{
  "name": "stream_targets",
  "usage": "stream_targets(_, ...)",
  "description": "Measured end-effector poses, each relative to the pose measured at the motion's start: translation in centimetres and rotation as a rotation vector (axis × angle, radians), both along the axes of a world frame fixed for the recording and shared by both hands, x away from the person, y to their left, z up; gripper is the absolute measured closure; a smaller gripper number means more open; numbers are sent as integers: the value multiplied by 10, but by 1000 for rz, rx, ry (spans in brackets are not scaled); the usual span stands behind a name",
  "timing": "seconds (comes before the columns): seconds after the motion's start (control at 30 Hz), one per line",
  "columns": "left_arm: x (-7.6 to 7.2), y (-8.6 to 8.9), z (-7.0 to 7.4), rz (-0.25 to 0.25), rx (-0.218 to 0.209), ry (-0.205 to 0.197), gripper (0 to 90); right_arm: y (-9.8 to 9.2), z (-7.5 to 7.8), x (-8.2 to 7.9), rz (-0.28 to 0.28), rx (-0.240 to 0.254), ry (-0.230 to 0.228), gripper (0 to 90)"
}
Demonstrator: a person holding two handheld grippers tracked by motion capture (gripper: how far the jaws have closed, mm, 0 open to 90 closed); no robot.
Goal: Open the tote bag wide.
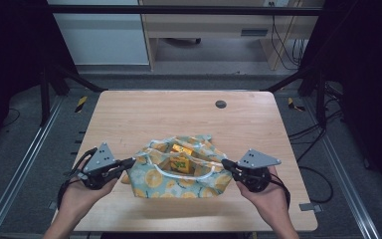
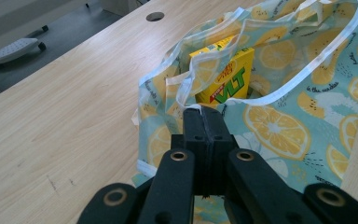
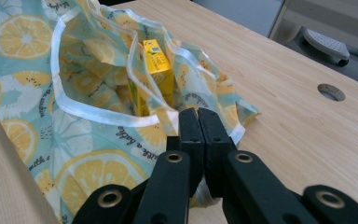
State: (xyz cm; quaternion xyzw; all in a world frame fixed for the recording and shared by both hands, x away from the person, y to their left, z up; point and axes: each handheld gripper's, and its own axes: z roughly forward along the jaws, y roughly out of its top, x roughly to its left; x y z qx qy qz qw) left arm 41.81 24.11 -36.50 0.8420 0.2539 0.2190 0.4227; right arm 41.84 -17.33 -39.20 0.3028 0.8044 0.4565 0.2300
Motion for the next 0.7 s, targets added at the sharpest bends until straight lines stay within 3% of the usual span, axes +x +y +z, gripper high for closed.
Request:
stream_targets(0.13, -7, 3, 4, 11, -16, -29, 900, -2, 0, -4, -2, 21, -5, 892)
stream_targets(0.2, -7, 4, 3, 8, -7, -26, 900, -3, 1, -5, 4, 25, -4, 893)
stream_targets(0.4, -1, 2, -29, 2, 44, 67, 900, 0, -15, -5, 31, -5, 45, 892)
stream_targets(0.7, 6, 1, -51, 12, 64, 116, 900, 1, -41, 3, 18, -39, 117, 892)
